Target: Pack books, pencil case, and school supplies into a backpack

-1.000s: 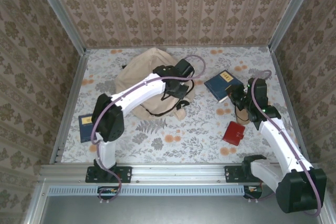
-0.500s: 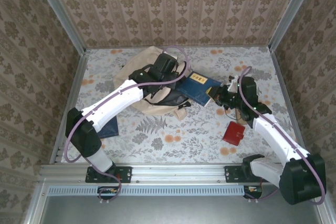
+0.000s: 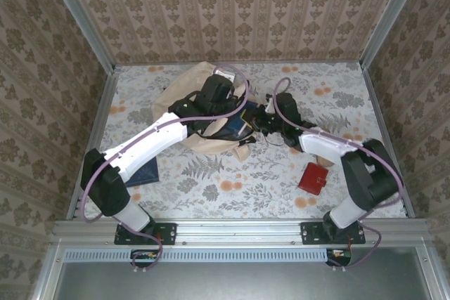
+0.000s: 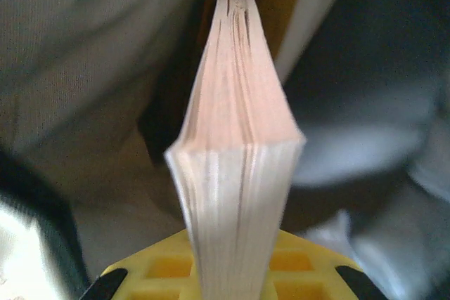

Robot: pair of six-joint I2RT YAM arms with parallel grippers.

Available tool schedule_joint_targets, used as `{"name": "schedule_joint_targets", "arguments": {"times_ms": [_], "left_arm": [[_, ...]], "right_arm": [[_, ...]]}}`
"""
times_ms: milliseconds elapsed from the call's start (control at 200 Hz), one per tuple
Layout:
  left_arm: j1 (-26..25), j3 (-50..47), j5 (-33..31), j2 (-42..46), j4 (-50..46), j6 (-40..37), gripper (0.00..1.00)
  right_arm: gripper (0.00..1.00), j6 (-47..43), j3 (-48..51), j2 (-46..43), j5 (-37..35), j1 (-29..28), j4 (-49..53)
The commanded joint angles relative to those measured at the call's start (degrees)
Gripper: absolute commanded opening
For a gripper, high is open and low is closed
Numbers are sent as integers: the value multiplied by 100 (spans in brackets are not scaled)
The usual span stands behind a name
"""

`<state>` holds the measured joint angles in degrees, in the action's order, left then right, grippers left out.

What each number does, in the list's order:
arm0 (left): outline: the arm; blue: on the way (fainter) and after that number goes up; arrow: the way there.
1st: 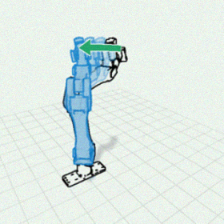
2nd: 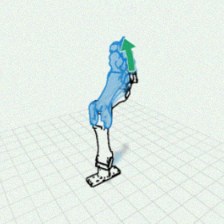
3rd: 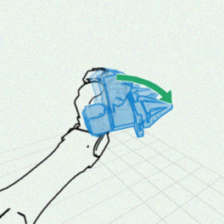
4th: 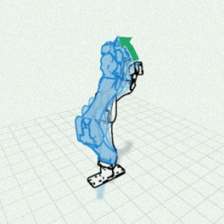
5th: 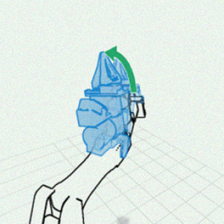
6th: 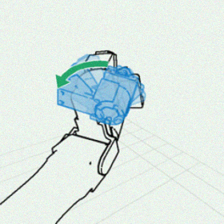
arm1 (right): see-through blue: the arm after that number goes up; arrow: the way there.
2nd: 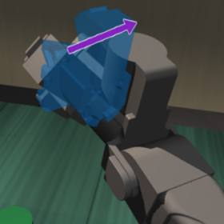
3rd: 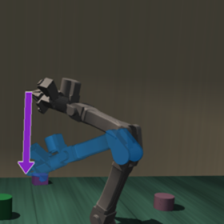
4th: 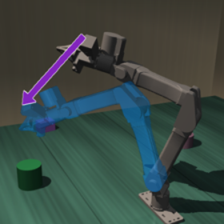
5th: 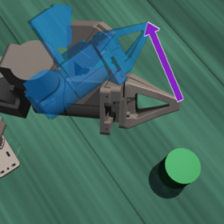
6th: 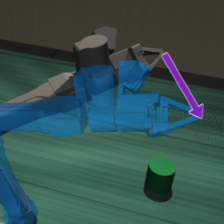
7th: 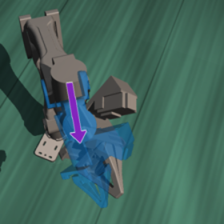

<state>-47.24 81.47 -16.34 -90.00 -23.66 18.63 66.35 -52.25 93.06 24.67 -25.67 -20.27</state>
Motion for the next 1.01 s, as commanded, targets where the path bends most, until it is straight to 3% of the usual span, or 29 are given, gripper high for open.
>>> {"name": "schedule_joint_targets", "arguments": {"times_ms": [0,200,490,555,645,775,1000], "left_arm": [[-34,-34,10,351,363,179,0],[-4,-96,-56,456,346,318,0],[79,-148,-62,559,292,528,0],[111,-167,-36,585,302,576,0],[154,-175,13,604,282,607,0],[232,-193,76,625,224,665,0],[380,-238,227,529,189,841,0]], "right_arm": [[8,142,-696,547,-474,-227,-747],[9,512,-1558,1817,-1288,-502,-1115],[12,871,-2684,3161,-1928,-719,-1128],[20,949,-3042,3475,-1747,-737,-964],[40,925,-3436,3677,-1466,-746,-454],[63,885,-2739,3131,-1709,-740,-574],[69,906,-1714,2217,-1337,-546,-563]]}}
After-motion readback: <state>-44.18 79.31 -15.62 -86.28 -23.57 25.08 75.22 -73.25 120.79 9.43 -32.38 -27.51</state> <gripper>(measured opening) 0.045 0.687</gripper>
